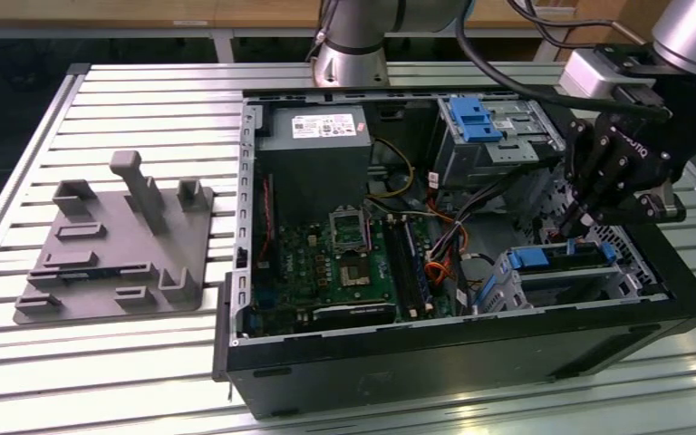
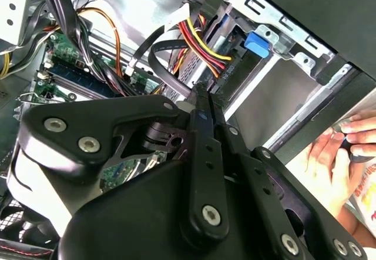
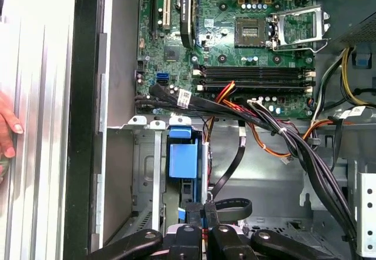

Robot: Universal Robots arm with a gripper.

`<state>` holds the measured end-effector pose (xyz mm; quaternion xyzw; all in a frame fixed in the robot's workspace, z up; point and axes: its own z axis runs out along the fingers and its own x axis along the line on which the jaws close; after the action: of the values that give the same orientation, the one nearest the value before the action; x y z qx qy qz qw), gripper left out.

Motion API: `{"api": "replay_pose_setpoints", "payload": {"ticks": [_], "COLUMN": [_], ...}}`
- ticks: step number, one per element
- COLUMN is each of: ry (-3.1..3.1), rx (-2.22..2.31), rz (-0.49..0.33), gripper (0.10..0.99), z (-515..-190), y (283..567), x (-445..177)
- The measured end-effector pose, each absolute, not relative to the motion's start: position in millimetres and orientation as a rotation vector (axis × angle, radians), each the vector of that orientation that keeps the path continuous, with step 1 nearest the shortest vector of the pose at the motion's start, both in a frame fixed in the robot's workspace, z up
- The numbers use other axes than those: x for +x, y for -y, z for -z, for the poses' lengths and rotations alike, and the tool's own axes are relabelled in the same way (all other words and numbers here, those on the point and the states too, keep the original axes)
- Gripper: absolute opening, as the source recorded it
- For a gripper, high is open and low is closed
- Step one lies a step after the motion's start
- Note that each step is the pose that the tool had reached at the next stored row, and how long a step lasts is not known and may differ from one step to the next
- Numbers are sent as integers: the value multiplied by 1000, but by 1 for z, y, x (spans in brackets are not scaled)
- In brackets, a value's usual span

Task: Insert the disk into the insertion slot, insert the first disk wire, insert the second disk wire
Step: 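Insert the second disk wire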

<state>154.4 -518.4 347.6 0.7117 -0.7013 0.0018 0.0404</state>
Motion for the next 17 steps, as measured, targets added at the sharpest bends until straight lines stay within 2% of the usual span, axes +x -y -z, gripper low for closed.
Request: {"api": "replay_pose_setpoints", "payload": {"ticks": [17], "ry": [2184], "rx": [2159], "rz": [9], "gripper": [141], "z": [-344], "y": [525], "x": [157]}}
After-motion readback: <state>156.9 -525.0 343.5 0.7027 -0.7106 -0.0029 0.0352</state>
